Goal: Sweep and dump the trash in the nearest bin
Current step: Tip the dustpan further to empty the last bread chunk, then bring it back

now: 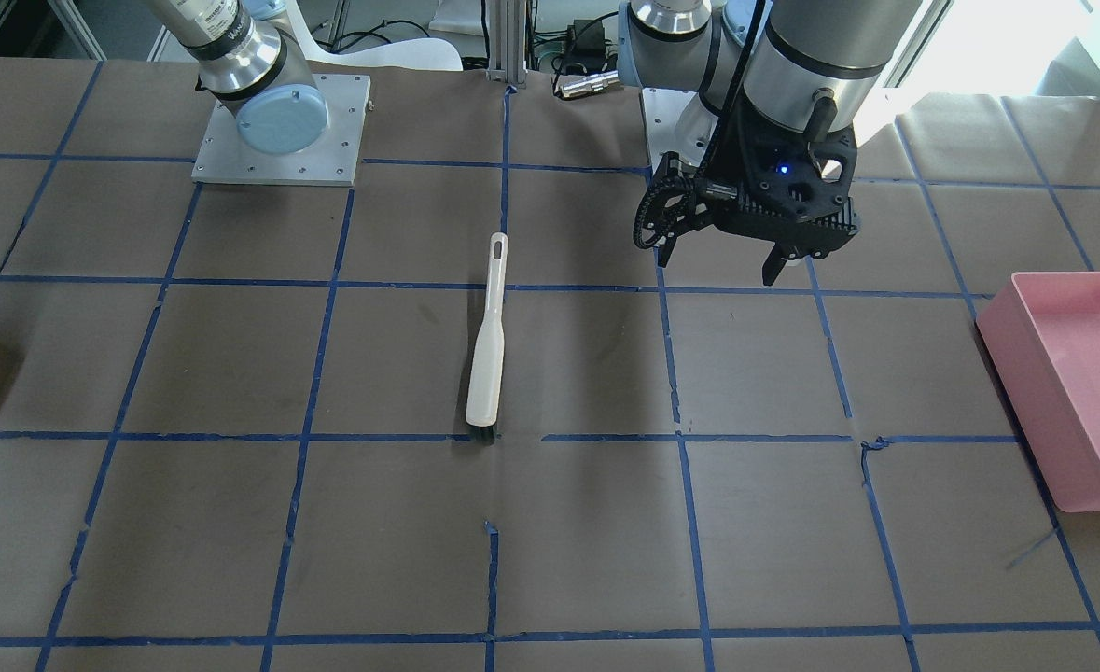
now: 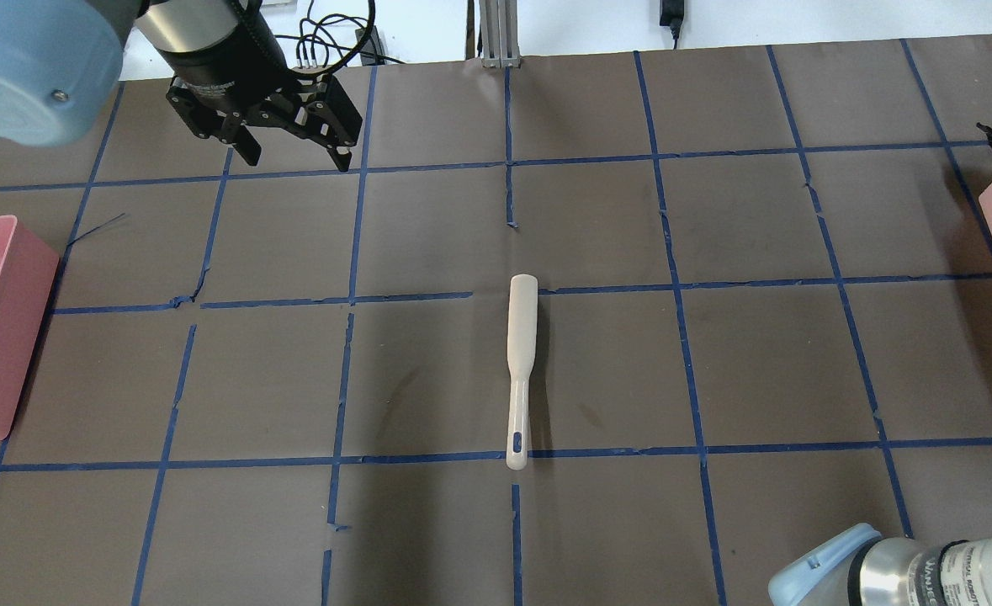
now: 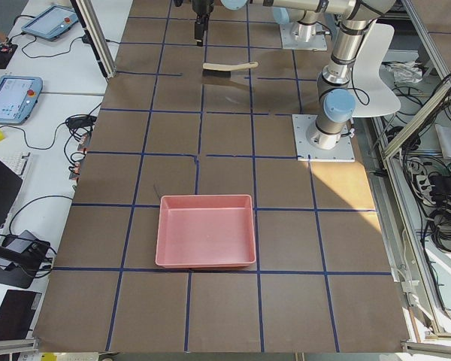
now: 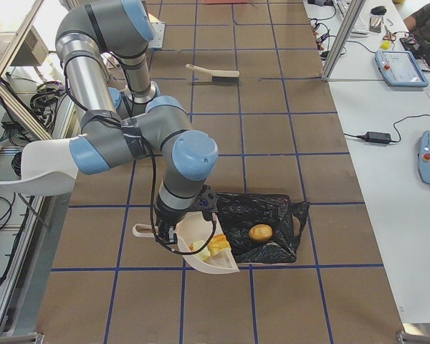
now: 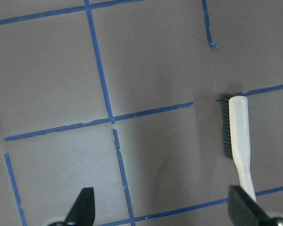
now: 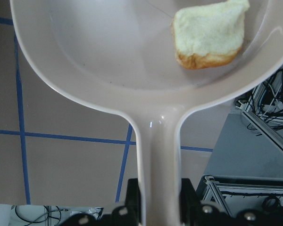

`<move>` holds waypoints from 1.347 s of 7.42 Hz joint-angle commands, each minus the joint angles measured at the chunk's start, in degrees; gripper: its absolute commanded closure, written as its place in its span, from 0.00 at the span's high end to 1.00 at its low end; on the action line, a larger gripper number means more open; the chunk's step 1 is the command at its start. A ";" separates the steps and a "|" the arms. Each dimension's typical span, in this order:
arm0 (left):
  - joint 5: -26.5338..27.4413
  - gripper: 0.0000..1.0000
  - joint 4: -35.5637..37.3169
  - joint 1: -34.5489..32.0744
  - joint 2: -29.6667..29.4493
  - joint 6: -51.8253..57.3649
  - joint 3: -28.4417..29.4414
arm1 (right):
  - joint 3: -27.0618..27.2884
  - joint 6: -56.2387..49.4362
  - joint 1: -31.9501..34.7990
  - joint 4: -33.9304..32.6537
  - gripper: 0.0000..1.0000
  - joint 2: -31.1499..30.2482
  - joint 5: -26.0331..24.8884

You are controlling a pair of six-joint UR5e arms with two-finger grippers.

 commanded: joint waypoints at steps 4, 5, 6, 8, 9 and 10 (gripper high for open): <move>1.64 1.00 -3.51 1.41 2.04 0.97 -1.07 | 0.22 -7.01 2.31 -3.70 0.01 0.22 -3.67; 1.55 1.00 -3.43 1.41 2.04 0.97 -1.07 | 0.31 -8.08 2.40 -3.80 0.01 0.14 -4.02; 1.55 1.00 -3.43 1.41 2.12 0.97 -1.15 | 0.22 -7.91 2.83 -3.72 0.01 0.13 -3.85; 1.55 1.00 -3.51 1.41 2.39 0.97 -1.15 | 0.39 -2.16 5.11 -2.49 0.00 -0.65 3.14; 1.55 1.00 -3.51 1.41 2.39 0.97 -1.15 | 0.66 3.02 6.43 0.12 0.00 -1.27 7.88; 1.64 1.00 -3.51 1.49 2.47 0.97 -1.15 | 1.70 10.21 7.22 5.02 0.00 -2.84 12.62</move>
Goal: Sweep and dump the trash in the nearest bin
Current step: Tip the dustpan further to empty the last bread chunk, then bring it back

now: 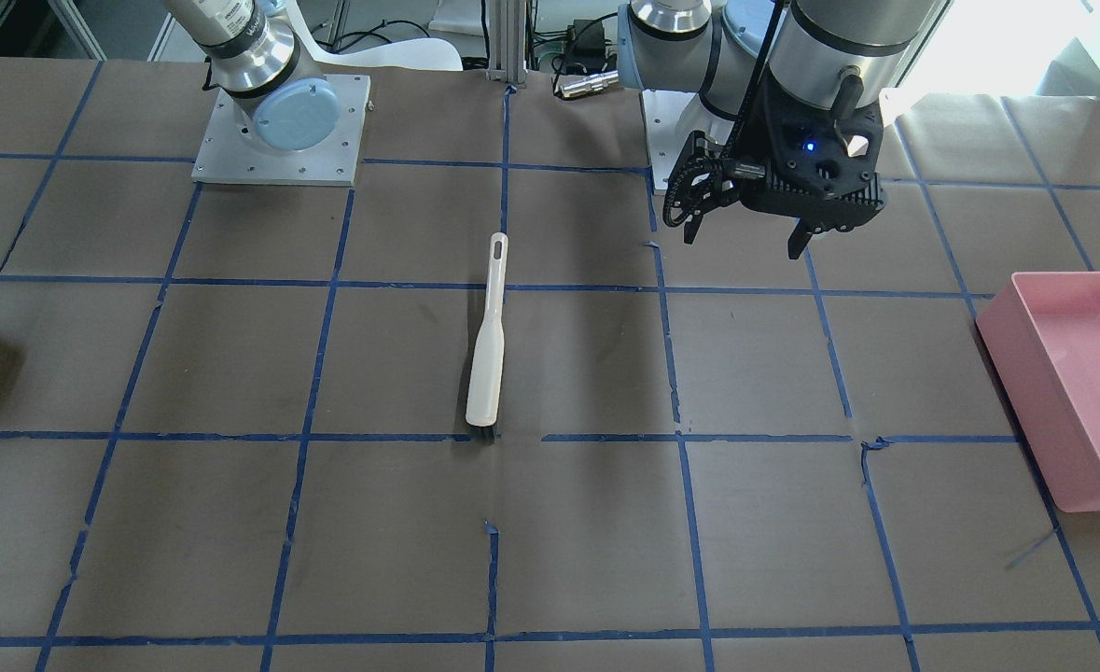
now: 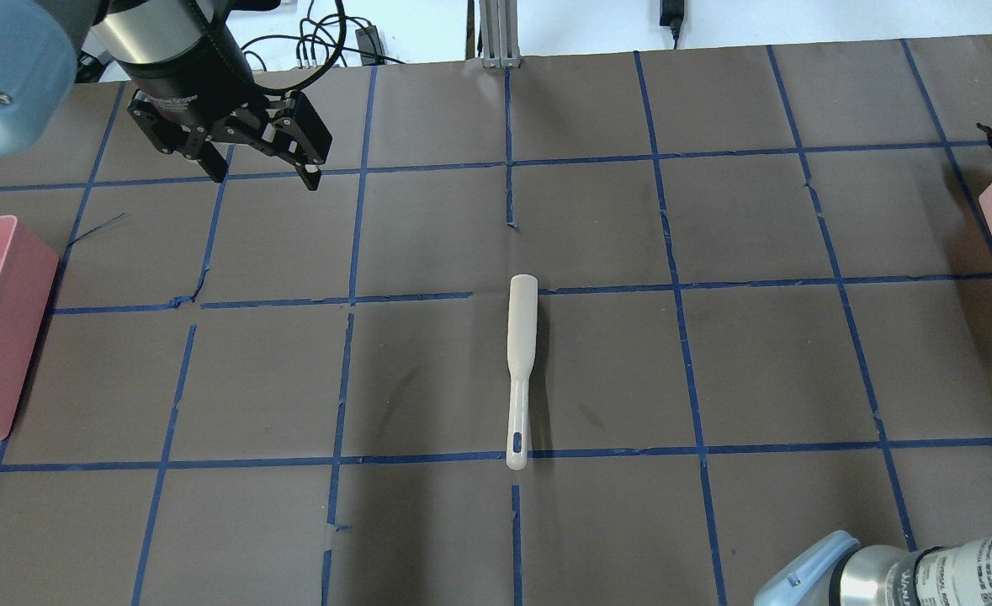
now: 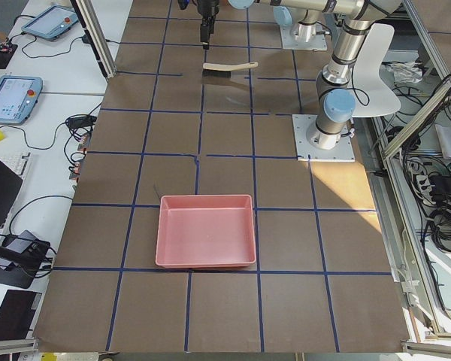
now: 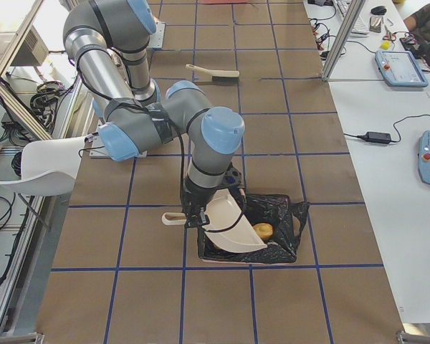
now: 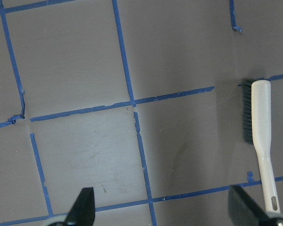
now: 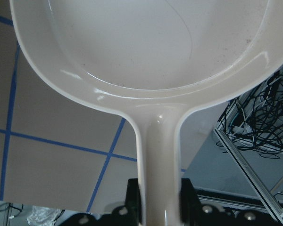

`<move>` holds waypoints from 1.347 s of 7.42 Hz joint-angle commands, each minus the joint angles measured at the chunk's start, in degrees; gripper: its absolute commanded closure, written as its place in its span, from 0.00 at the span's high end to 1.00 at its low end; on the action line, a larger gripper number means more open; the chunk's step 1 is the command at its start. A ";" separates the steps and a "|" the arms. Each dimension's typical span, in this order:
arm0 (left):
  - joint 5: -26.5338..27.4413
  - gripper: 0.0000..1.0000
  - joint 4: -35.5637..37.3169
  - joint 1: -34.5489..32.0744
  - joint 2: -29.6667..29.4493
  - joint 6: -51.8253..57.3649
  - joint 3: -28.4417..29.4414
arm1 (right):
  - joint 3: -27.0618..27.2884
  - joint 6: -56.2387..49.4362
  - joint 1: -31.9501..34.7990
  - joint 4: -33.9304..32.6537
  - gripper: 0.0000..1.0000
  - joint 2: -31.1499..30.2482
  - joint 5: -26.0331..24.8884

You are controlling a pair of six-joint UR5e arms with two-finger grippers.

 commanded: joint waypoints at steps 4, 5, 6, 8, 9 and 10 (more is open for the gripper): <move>0.07 1.00 -0.09 -0.03 0.09 0.00 0.00 | 8.90 30.28 18.28 4.79 0.00 -7.12 11.99; 0.07 1.00 -0.09 -0.03 0.09 0.00 0.00 | 10.04 38.54 25.48 4.61 0.00 -6.95 13.66; 0.15 1.00 -0.01 -0.03 0.09 0.00 0.00 | 10.93 45.76 32.42 4.61 0.00 -6.51 16.47; 0.15 1.00 0.00 0.06 0.17 0.00 0.00 | 13.12 61.05 45.52 -3.24 0.00 -3.98 20.88; 0.15 1.00 0.00 -0.02 0.09 0.00 0.00 | 13.04 65.30 51.77 -6.60 0.01 -2.04 21.06; 0.24 1.00 0.00 -0.03 0.17 0.00 0.00 | 13.04 71.08 56.44 -8.55 0.01 -1.07 21.85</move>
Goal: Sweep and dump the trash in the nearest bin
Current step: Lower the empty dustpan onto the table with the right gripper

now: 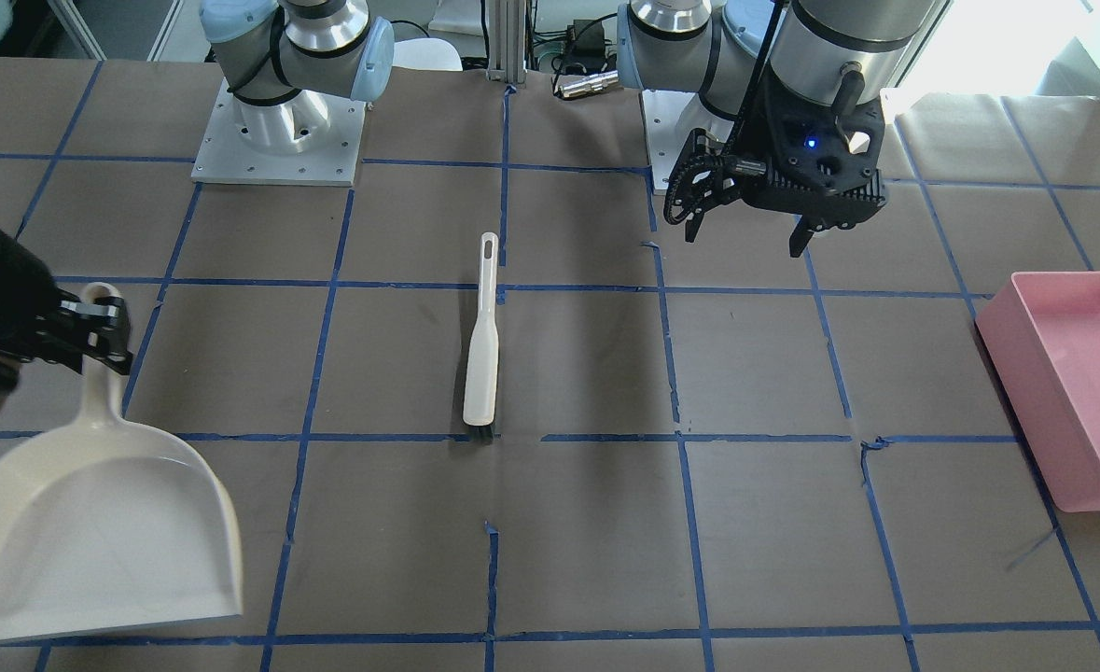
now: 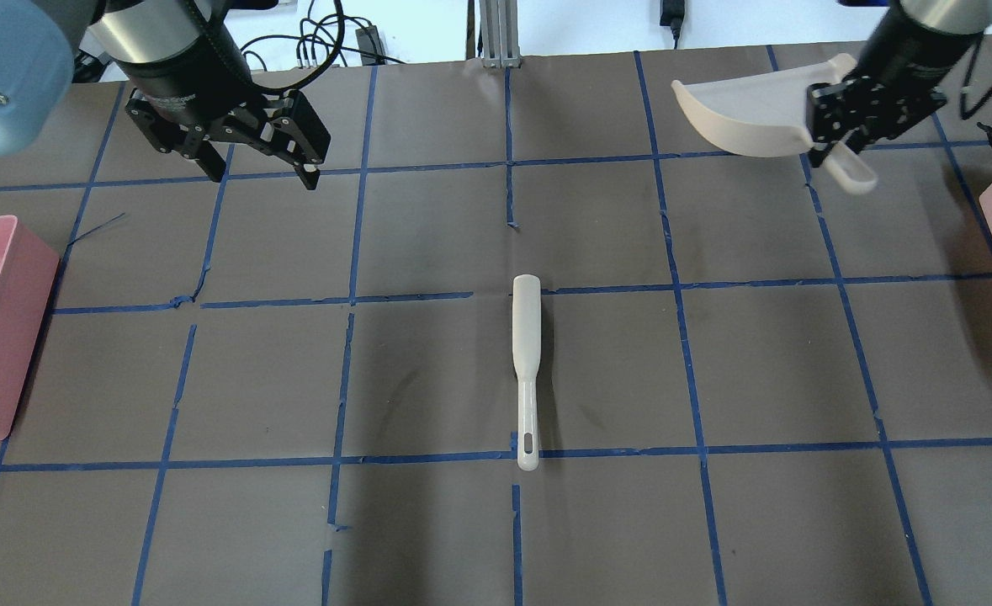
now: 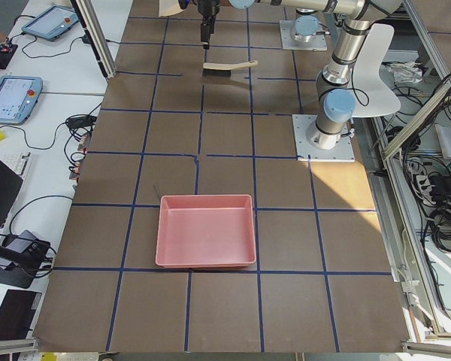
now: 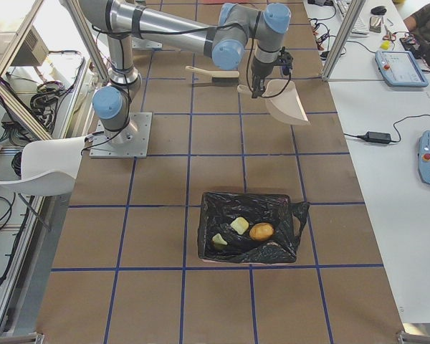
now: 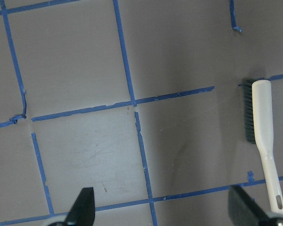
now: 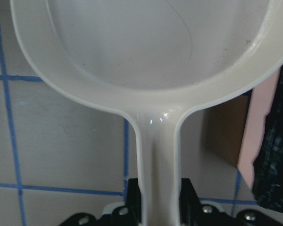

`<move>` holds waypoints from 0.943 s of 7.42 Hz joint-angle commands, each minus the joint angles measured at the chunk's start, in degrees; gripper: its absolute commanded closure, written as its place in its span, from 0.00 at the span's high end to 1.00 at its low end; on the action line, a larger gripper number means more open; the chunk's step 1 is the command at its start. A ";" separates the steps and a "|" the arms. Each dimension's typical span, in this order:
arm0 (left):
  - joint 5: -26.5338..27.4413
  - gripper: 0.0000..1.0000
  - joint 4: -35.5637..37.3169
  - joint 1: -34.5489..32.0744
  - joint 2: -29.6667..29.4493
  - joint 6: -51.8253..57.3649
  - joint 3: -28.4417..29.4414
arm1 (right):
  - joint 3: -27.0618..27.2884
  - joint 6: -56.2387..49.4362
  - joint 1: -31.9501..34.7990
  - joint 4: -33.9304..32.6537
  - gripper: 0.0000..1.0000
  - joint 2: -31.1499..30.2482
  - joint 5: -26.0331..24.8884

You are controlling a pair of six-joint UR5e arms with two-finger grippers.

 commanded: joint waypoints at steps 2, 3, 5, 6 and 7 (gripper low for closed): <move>0.07 1.00 0.00 -0.01 0.04 0.09 0.00 | 0.25 14.90 14.29 -10.11 0.02 5.46 3.48; 0.07 1.00 0.00 -0.01 0.04 0.00 0.00 | 0.16 17.62 17.46 -11.71 0.02 6.88 3.48; 0.07 1.00 -0.08 -0.01 0.04 0.09 0.00 | 0.34 20.98 20.55 -16.71 0.03 10.22 3.30; 0.07 1.00 -0.08 -0.01 0.04 0.09 0.00 | 0.34 20.98 20.82 -16.99 0.03 11.71 3.39; 0.07 1.00 -0.08 -0.01 0.04 0.09 0.00 | 0.34 21.59 22.05 -18.04 0.04 13.55 3.39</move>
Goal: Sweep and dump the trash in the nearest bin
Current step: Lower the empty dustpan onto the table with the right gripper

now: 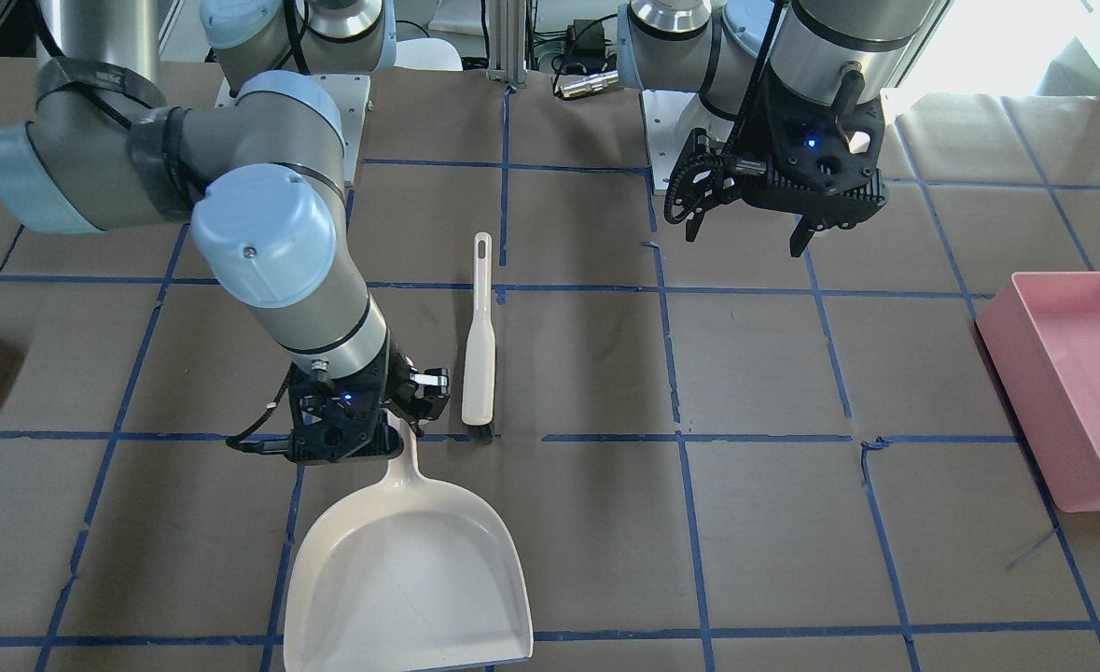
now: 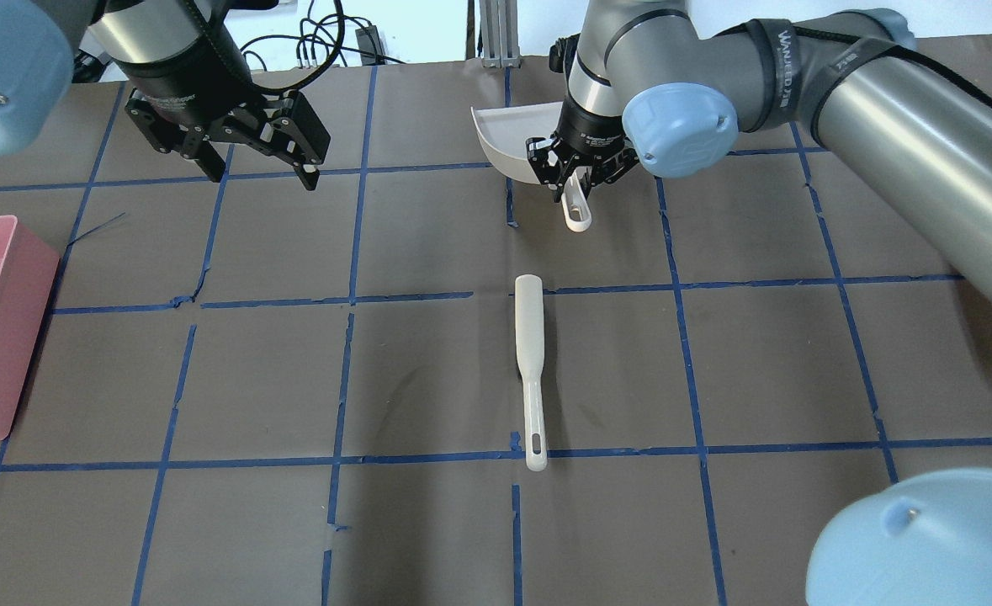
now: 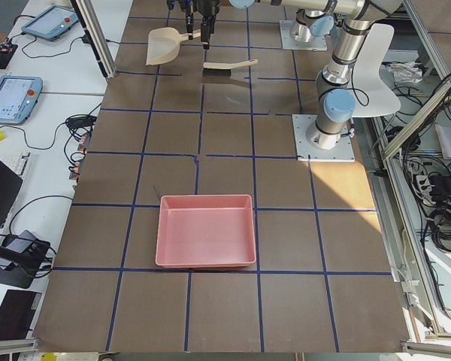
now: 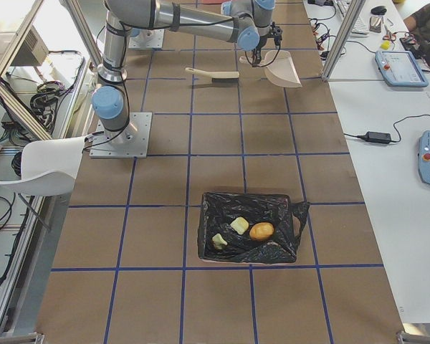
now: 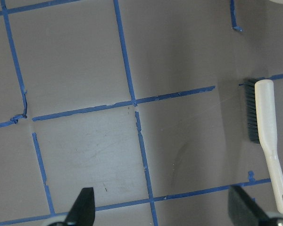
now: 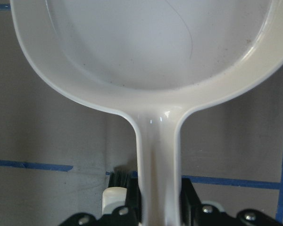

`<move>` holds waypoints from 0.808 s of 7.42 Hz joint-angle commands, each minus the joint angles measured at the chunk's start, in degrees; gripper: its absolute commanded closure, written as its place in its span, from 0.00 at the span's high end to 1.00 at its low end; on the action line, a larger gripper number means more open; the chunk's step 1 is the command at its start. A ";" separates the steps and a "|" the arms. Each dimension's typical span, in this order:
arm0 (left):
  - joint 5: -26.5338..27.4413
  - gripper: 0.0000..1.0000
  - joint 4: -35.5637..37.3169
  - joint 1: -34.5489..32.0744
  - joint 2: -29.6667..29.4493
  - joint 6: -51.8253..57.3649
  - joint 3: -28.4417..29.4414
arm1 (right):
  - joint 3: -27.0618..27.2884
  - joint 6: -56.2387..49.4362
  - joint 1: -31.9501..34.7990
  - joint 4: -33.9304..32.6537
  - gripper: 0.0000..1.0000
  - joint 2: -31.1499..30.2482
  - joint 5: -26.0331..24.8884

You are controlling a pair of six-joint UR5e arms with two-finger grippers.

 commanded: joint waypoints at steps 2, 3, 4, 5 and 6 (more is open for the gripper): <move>0.00 1.00 0.00 0.00 0.00 0.00 0.00 | -0.24 2.71 3.17 -6.42 0.07 6.69 -0.07; 0.00 1.00 0.00 0.00 0.00 0.00 0.00 | -0.33 2.89 3.34 -8.62 0.09 8.27 0.02; 0.00 1.00 0.00 0.00 0.00 0.00 0.00 | -0.77 2.63 3.34 -8.99 0.09 8.99 0.02; 0.00 1.00 0.00 0.00 0.00 0.00 0.00 | -0.94 2.10 3.34 -9.08 0.09 9.69 -0.07; 0.00 1.00 0.00 0.00 0.00 0.00 0.00 | -0.95 2.01 3.34 -9.08 0.09 9.87 -0.07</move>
